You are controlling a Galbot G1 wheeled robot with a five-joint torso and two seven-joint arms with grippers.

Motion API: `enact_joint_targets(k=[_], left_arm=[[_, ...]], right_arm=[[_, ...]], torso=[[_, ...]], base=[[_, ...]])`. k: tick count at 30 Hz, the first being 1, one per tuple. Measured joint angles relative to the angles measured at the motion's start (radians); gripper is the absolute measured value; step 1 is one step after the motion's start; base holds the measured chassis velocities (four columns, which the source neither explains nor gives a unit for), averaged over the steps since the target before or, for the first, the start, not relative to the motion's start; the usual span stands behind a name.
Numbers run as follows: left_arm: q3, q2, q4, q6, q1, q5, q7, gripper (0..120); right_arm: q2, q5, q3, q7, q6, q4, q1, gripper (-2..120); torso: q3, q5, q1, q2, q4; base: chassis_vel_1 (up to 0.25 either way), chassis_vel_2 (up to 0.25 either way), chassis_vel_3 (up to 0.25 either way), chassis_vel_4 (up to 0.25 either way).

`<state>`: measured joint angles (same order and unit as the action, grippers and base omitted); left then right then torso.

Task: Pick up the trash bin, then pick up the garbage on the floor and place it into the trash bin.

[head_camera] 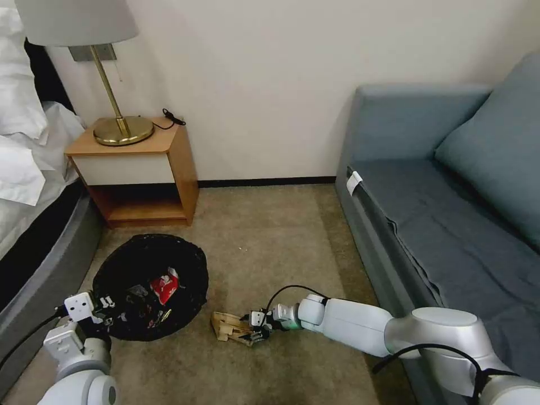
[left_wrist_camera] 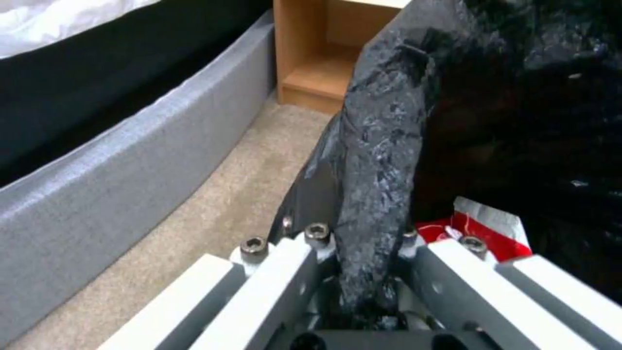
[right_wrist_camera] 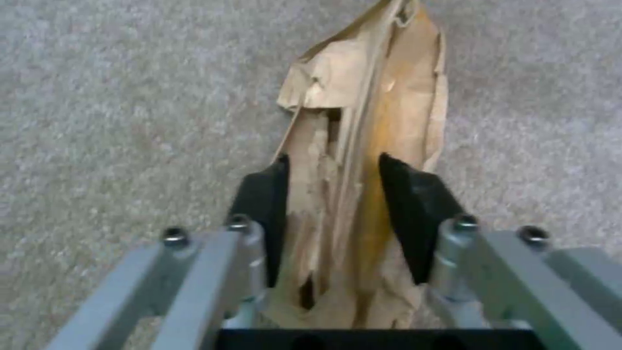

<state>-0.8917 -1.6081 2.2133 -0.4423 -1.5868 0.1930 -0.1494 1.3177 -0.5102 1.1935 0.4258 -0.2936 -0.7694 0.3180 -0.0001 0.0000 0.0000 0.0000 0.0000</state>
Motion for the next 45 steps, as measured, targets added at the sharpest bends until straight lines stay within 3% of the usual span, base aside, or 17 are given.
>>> enact_joint_targets(k=[10, 27, 31, 38, 45], left_arm=[[0.001, 0.000, -0.002, 0.009, -0.002, -0.004, 0.000, 1], [0.001, 0.000, -0.007, 0.010, 0.007, -0.009, 0.001, 1], [0.003, 0.000, -0.006, 0.008, 0.007, -0.009, 0.001, 1], [0.004, 0.000, -0.006, 0.004, 0.006, -0.010, 0.001, 1], [0.007, 0.000, -0.007, -0.001, 0.010, -0.010, 0.001, 1]], right_arm=[[-0.006, 0.008, -0.014, 0.001, -0.005, -0.001, 0.011, 1], [-0.066, 0.001, -0.040, -0.007, -0.013, -0.083, -0.009, 0], [-0.116, 0.002, -0.065, -0.010, -0.011, -0.128, -0.019, 0], [-0.284, -0.014, -0.136, -0.030, 0.011, -0.251, -0.064, 0], [-0.359, -0.050, -0.234, -0.042, 0.028, -0.376, -0.068, 0]], torso=[[0.000, 0.0000, 0.000, 0.000, 0.0000], [0.000, 0.0001, 0.000, 0.000, 0.0000], [0.000, 0.0002, 0.000, 0.000, 0.0001], [0.000, 0.0001, 0.000, 0.000, -0.0003], [0.000, 0.0002, 0.000, 0.000, 0.0000]], base=[[0.000, 0.000, 0.000, 0.000], [0.000, 0.000, 0.000, 0.000], [0.000, 0.000, 0.000, 0.000], [0.000, 0.000, 0.000, 0.000], [0.000, 0.000, 0.000, 0.000]])
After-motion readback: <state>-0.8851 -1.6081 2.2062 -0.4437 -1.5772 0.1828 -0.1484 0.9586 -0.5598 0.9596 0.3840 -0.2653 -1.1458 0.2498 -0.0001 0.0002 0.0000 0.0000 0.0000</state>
